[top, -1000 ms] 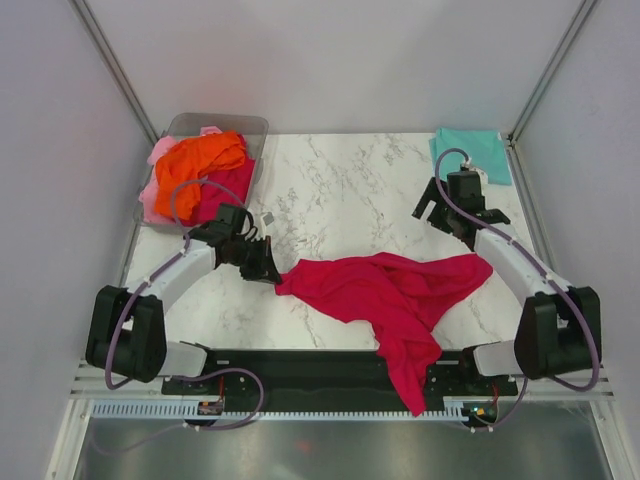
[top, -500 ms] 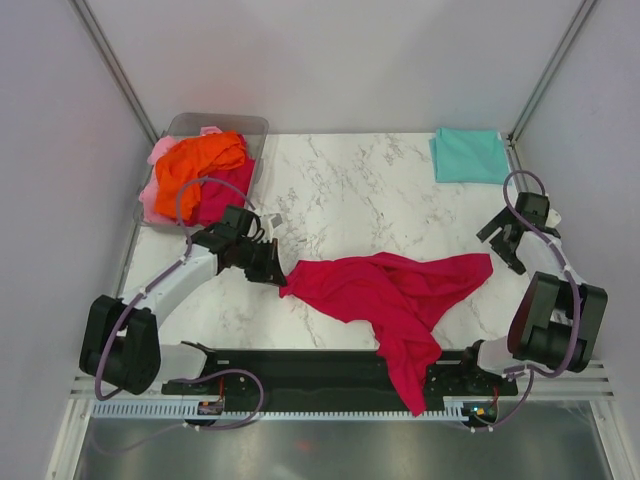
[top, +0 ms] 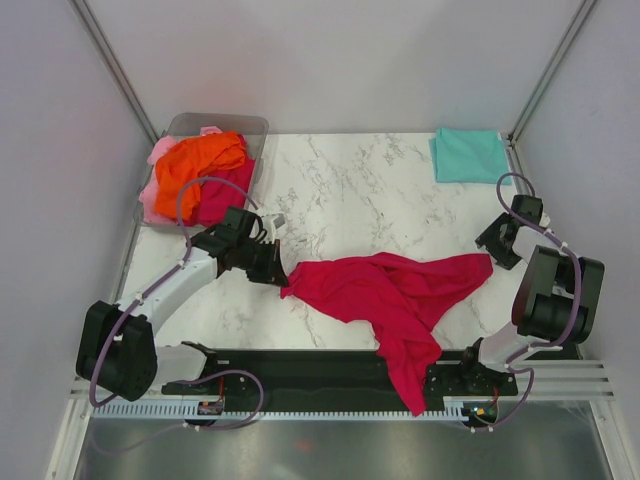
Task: Fold and stack the t-shirts
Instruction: Flatten the tshirt out
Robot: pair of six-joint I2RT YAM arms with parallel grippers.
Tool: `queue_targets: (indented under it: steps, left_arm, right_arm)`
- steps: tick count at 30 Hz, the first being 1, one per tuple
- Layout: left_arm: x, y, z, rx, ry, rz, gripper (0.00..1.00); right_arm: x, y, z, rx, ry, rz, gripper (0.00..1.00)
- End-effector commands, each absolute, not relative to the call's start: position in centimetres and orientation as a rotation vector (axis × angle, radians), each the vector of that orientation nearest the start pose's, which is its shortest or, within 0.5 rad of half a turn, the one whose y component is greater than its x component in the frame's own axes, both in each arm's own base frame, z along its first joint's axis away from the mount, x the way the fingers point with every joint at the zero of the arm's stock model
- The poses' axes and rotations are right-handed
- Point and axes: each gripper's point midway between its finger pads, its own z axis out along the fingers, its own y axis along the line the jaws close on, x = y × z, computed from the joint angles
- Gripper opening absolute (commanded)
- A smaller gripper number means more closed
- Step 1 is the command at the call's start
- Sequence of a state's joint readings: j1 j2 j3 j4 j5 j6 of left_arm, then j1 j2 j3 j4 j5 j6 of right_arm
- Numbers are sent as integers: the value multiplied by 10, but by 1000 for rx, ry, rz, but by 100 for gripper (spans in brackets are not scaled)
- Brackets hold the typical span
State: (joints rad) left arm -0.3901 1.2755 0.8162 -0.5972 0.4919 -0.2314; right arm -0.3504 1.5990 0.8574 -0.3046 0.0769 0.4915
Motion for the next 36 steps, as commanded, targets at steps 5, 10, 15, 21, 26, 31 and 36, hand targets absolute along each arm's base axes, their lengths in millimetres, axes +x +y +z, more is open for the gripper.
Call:
queue_targets:
  steps: [5, 10, 15, 21, 26, 31, 36]
  left_arm:
    - [217, -185, 108, 456, 2589, -828, 2]
    - [216, -184, 107, 452, 2595, -820, 2]
    - [217, -183, 106, 452, 2600, -813, 2]
    - [221, -180, 111, 450, 2582, -777, 2]
    - [235, -172, 146, 419, 2446, -692, 2]
    - [245, -154, 231, 382, 2206, -578, 2]
    - [247, -143, 355, 381, 1884, -528, 2]
  right_arm:
    - [324, -79, 0, 1033, 2454, 19, 52]
    - [321, -75, -7, 1021, 2475, 6, 33]
    - [320, -77, -2, 1008, 2471, -9, 1]
    - [326, -78, 22, 948, 2466, -36, 0]
    - [352, -67, 103, 834, 2340, 25, 0]
    - [349, -55, 219, 712, 2177, 91, 0]
    - [319, -48, 353, 610, 1922, 124, 0]
